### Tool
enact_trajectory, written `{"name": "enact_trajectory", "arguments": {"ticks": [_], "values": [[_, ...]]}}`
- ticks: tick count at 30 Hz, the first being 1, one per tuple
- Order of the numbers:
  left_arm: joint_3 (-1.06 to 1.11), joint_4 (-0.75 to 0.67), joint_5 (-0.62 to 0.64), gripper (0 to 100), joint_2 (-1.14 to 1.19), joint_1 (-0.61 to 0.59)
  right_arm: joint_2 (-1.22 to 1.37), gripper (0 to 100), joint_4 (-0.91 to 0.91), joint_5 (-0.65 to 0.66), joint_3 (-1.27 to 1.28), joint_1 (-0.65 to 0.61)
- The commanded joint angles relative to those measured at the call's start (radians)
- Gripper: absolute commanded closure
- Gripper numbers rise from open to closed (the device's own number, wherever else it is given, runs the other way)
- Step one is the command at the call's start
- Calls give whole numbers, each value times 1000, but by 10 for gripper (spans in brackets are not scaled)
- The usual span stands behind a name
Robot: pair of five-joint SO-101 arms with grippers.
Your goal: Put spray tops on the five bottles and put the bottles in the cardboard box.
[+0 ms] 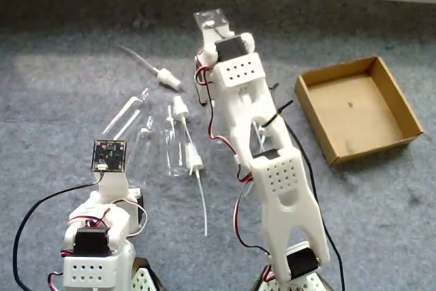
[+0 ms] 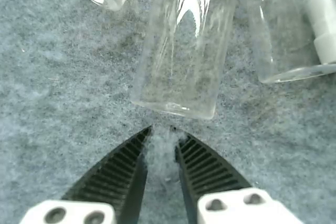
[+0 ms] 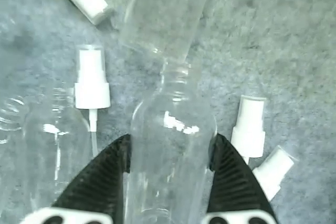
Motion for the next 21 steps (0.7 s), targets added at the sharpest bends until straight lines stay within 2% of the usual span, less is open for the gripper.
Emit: {"name": "enact_trajectory", "arguments": {"ticks": [1,6,21], "values": [[22,2,9,995,-2,-4,-225,967,22,14,42,24],[22,2,9,995,-2,-4,-483,967,22,123,249,21],[22,2,9,995,-2,-4,-1184,967,15,127,857,41]]}}
